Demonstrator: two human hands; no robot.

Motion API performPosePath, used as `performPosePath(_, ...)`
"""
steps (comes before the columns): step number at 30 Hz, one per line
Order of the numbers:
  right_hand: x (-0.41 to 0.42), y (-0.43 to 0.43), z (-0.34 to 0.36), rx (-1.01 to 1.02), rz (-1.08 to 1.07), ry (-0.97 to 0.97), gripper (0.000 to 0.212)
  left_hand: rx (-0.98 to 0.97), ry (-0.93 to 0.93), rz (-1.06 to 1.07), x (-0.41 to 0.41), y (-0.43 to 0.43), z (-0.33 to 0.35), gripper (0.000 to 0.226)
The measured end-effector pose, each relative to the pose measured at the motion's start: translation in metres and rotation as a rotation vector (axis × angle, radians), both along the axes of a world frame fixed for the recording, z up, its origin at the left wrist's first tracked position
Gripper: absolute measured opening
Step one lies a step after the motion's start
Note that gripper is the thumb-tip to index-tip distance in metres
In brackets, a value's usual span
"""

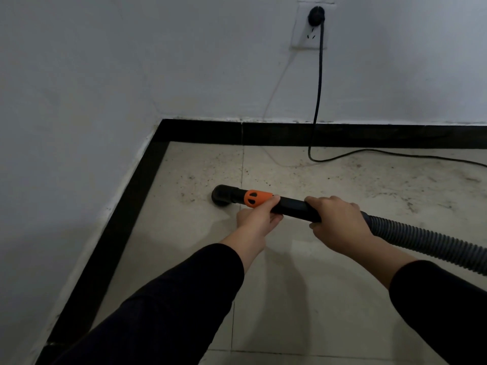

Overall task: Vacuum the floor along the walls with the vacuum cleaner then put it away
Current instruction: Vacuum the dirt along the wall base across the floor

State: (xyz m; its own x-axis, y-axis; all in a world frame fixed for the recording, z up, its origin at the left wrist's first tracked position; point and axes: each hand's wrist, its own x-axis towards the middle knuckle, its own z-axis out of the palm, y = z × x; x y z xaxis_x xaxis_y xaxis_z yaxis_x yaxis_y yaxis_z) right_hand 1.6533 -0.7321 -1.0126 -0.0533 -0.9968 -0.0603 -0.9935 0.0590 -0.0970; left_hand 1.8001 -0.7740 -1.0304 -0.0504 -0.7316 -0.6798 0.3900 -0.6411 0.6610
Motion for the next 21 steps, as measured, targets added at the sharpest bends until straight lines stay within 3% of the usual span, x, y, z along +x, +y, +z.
performPosePath(21,0.036,-0.016,-0.006,0.020,0.040,-0.030,0.020,0.006,-0.055,0.044,0.037,-0.011,-0.005,0.033)
